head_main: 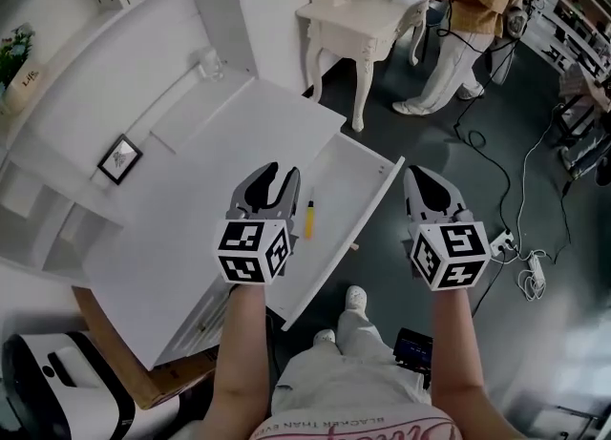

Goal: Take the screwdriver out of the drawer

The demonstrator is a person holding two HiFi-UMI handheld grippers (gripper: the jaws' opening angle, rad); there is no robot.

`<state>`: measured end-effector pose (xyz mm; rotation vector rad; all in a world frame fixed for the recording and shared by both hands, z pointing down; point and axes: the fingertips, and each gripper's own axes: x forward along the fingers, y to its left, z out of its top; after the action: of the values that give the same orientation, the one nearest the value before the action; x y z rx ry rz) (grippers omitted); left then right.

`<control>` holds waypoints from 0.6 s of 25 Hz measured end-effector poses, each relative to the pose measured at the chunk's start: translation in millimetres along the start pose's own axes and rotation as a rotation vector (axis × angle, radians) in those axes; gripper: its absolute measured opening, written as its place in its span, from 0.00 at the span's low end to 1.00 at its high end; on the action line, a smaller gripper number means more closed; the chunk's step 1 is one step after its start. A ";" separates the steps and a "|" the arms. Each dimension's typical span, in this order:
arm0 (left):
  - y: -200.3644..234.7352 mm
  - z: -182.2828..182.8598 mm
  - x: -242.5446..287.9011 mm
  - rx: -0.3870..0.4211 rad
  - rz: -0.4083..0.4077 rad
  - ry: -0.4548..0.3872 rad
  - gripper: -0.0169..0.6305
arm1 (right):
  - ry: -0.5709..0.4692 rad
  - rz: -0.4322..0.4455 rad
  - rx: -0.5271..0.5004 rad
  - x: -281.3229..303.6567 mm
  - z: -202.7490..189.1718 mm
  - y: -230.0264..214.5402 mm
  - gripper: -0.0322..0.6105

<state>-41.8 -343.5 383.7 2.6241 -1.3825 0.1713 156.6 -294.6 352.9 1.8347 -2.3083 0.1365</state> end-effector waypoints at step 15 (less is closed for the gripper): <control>8.0 -137.6 53.4 -0.165 0.039 0.321 0.22 | 0.229 0.068 0.045 54.5 -101.0 -17.4 0.06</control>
<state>-21.3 -363.1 528.8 2.3135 -1.2782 0.4418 170.9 -331.5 462.0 1.6630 -2.2245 0.3901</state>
